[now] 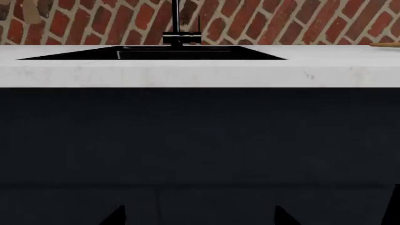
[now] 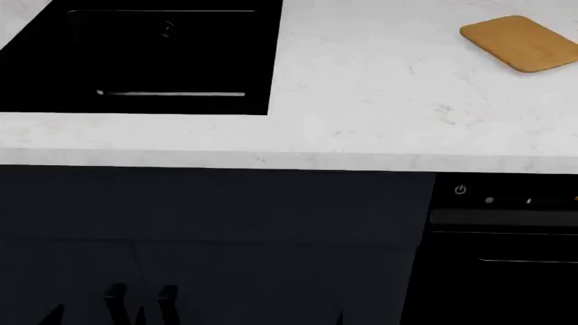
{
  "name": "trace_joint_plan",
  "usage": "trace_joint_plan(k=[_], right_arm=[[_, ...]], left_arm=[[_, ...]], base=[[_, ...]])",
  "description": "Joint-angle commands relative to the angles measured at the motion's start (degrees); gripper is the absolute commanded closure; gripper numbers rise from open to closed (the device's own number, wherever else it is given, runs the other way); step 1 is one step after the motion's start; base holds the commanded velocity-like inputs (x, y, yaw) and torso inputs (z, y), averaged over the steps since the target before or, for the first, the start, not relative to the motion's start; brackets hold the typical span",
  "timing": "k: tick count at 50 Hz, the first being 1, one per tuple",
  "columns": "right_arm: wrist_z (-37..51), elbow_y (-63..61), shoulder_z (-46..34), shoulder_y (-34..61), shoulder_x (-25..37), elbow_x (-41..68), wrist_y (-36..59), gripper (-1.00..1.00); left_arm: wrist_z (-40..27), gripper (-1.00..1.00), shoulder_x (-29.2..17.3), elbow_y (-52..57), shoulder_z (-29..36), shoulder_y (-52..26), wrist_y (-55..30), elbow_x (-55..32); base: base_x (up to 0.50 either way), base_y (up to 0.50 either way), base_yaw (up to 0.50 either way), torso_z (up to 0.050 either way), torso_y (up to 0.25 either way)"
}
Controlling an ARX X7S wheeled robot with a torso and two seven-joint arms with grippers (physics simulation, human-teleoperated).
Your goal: Open the dishwasher door
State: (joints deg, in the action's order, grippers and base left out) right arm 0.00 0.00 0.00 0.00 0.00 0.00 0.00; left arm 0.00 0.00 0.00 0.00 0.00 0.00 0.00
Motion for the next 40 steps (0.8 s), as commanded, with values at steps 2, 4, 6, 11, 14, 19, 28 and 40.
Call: trace_joint_plan(k=[2, 4, 6, 11, 14, 19, 28, 40], right_arm=[[14.42, 0.38, -14.83, 1.71, 12.18, 11.87, -2.00, -1.00], [14.22, 0.56, -14.89, 1.80, 12.16, 12.08, -2.34, -1.00], [14.28, 0.88, -14.99, 1.94, 12.11, 11.93, -2.66, -1.00], [14.44, 1.37, -15.33, 1.96, 12.01, 11.57, -3.37, -1.00], [14.48, 1.16, -15.69, 1.91, 11.99, 11.30, -3.67, -1.00], [14.42, 0.71, -15.92, 1.89, 12.09, 11.57, -3.52, -1.00], [14.24, 0.77, -16.26, 1.69, 12.22, 12.06, -3.87, -1.00], [13.86, 1.74, -16.40, 1.70, 12.47, 12.69, -4.97, -1.00]], left_arm=[[-5.51, -1.00, -4.62, -0.06, 5.58, -0.53, 0.26, -4.19], [-5.64, -1.00, -4.79, -0.38, 6.07, -0.91, 0.52, -3.78], [-5.89, -1.00, -4.87, -0.66, 6.28, -1.14, 0.88, -3.68], [-6.01, -1.00, -5.36, -0.66, 6.73, -1.32, 1.31, -3.93], [-6.82, -1.00, -5.67, -0.72, 6.88, -1.38, 1.74, -3.36], [-8.19, -1.00, -6.01, -0.39, 7.04, -1.41, 1.78, -2.58], [-9.97, -1.00, -5.96, -0.51, 6.80, -1.32, 2.28, -3.33], [-11.17, -1.00, -6.37, -1.10, 8.14, -1.44, 3.41, -2.83]], base=[[0.00, 0.00, 0.00, 0.000, 0.000], [0.00, 0.00, 0.00, 0.000, 0.000], [0.00, 0.00, 0.00, 0.000, 0.000], [0.00, 0.00, 0.00, 0.000, 0.000], [0.00, 0.00, 0.00, 0.000, 0.000], [0.00, 0.00, 0.00, 0.000, 0.000], [0.00, -0.29, 0.00, 0.000, 0.000], [0.00, -0.42, 0.00, 0.000, 0.000]])
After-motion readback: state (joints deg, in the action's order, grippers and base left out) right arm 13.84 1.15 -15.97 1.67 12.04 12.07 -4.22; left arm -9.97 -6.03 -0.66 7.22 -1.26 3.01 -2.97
